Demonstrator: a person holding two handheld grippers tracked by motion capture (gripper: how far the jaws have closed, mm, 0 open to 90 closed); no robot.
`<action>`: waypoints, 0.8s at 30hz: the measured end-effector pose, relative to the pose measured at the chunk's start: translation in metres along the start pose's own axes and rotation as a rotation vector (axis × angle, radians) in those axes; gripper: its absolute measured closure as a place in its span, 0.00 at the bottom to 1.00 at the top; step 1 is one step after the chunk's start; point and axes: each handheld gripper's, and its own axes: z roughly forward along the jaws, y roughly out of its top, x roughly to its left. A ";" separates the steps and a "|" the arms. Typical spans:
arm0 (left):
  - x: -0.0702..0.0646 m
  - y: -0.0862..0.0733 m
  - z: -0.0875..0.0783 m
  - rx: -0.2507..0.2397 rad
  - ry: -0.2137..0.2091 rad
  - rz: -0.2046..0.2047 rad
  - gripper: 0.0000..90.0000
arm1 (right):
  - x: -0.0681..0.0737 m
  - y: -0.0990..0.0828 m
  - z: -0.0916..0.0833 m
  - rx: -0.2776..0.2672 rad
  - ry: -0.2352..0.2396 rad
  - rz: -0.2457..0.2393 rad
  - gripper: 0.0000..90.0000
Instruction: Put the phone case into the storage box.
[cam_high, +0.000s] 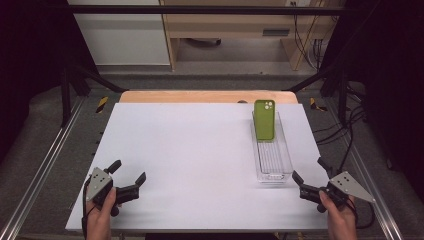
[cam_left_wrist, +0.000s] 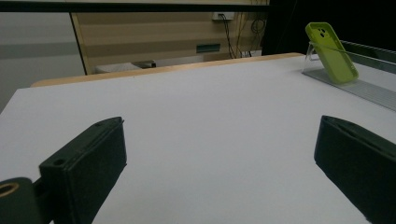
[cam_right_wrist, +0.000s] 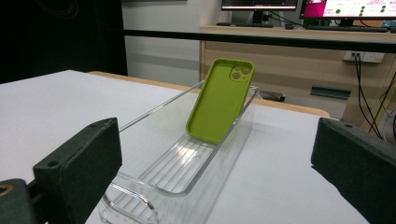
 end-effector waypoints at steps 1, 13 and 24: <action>0.000 0.000 0.000 0.000 0.000 0.000 0.02 | 0.001 -0.001 0.001 0.000 0.002 0.003 0.02; 0.000 0.000 0.000 0.001 -0.007 0.004 0.02 | 0.012 -0.005 0.007 -0.003 0.027 -0.004 0.02; -0.001 0.000 0.001 0.000 -0.011 0.006 0.02 | 0.020 -0.005 0.012 -0.022 0.053 -0.016 0.02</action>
